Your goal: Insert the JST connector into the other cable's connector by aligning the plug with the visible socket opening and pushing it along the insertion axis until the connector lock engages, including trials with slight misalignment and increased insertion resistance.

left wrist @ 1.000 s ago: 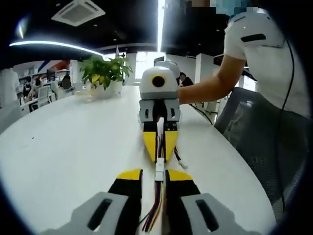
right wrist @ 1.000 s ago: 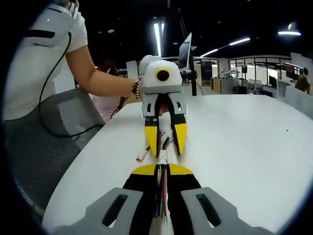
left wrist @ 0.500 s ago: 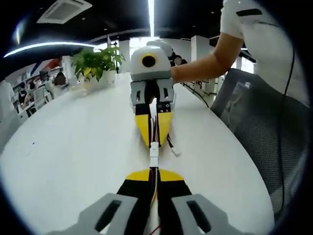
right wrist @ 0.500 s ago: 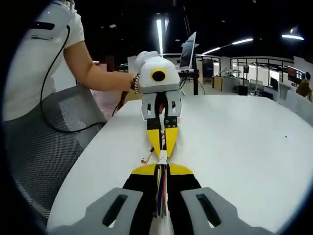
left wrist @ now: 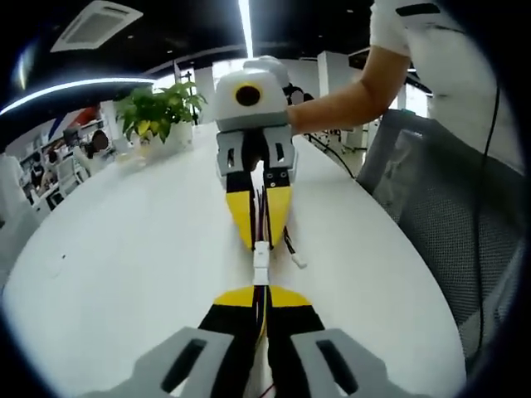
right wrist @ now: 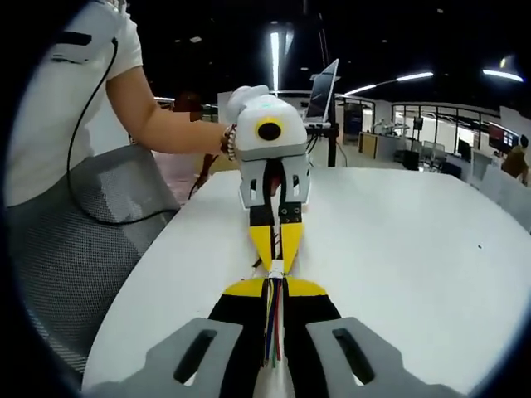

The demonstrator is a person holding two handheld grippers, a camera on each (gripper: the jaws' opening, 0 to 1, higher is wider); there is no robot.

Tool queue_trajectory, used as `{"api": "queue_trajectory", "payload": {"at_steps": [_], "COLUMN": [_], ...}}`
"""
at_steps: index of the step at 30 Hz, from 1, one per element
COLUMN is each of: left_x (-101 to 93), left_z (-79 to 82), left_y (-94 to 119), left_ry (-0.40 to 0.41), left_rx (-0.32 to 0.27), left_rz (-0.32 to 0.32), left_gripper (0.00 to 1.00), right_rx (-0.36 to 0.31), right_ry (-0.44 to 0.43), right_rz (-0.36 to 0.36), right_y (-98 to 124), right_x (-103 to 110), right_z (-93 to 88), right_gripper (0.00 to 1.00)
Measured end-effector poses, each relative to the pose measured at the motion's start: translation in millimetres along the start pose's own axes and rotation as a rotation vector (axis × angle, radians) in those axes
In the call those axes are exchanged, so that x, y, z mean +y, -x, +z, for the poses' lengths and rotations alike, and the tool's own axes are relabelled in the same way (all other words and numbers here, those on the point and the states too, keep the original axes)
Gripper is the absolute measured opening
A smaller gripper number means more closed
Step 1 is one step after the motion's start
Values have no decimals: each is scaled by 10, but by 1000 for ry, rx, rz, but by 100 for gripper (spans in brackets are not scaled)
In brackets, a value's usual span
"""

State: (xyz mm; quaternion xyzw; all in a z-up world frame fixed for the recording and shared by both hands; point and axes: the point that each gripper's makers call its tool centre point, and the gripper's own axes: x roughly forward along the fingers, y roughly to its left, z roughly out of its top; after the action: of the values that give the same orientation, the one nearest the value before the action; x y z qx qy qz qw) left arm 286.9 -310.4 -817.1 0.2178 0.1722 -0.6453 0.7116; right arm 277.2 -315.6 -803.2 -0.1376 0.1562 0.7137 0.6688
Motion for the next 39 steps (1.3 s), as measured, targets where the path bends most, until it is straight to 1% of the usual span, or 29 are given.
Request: {"api": "queue_trajectory", "payload": {"at_steps": [2, 4, 5, 7, 11, 14, 16, 17, 18, 21, 22, 23, 25, 27, 31, 33, 34, 35, 36, 38, 39], "left_x": [67, 230, 290, 438, 713, 841, 948, 981, 1039, 1114, 1147, 1155, 1151, 1154, 1123, 1177, 1203, 1211, 1208, 1184, 1169], "left_z": [6, 15, 6, -33, -130, -170, -195, -204, -218, -258, -281, -291, -334, -328, -317, -326, -341, -340, -346, -357, -366], "left_y": [14, 19, 7, -3, -23, -49, -61, -68, -78, -117, -130, -143, -164, -154, -153, -130, -110, -107, -101, -85, -74], "left_ry": [6, 17, 6, 10, 5, 4, 15, 18, 20, 14, 16, 19, 2, 20, 41, 68, 97, 101, 100, 102, 104], "left_rx": [-7, -9, 0, 14, 56, 74, 76, 79, 87, 115, 126, 131, 153, 137, 135, 143, 148, 146, 148, 151, 156], "left_rz": [13, 58, 56, 69, 100, 113, 124, 124, 132, 130, 131, 128, 121, 120, 126, 170, 197, 204, 203, 203, 201], "left_gripper": [0, 0, 0, 0, 0, 0, 0, 0, 0, 0, 0, 0, 0, 0, 0, 5, 9, 12, 13, 14, 14], "right_rx": [8, 32, 23, 23, 50, 43, 59, 60, 57, 70, 84, 91, 88, 97, 113, 105, 107, 97, 99, 108, 115], "right_ry": [5, 28, 24, 30, 43, 31, 27, 26, 17, 19, 18, 18, 4, -6, -12, -23, -27, -34, -39, -42, -51], "right_rz": [-13, -56, -50, -68, -91, -89, -106, -108, -114, -125, -134, -140, -140, -146, -155, -165, -166, -168, -172, -179, -177], "right_y": [4, 7, 1, -8, -66, -74, -69, -69, -70, -94, -108, -113, -123, -116, -123, -140, -143, -147, -144, -131, -108], "right_x": [-54, -202, -251, -395, -683, -865, -996, -1017, -1104, -1196, -1227, -1237, -1235, -1240, -1223, -1213, -1212, -1206, -1201, -1187, -1193], "right_z": [-23, -65, -47, -27, -70, -80, -117, -121, -135, -175, -209, -229, -261, -306, -361, -368, -375, -355, -355, -343, -341], "right_gripper": [3, 3, 3, 3, 4, 4, 3, 3, 3, 3, 3, 3, 4, 4, 4, 4, 4, 5, 5, 5, 8]}}
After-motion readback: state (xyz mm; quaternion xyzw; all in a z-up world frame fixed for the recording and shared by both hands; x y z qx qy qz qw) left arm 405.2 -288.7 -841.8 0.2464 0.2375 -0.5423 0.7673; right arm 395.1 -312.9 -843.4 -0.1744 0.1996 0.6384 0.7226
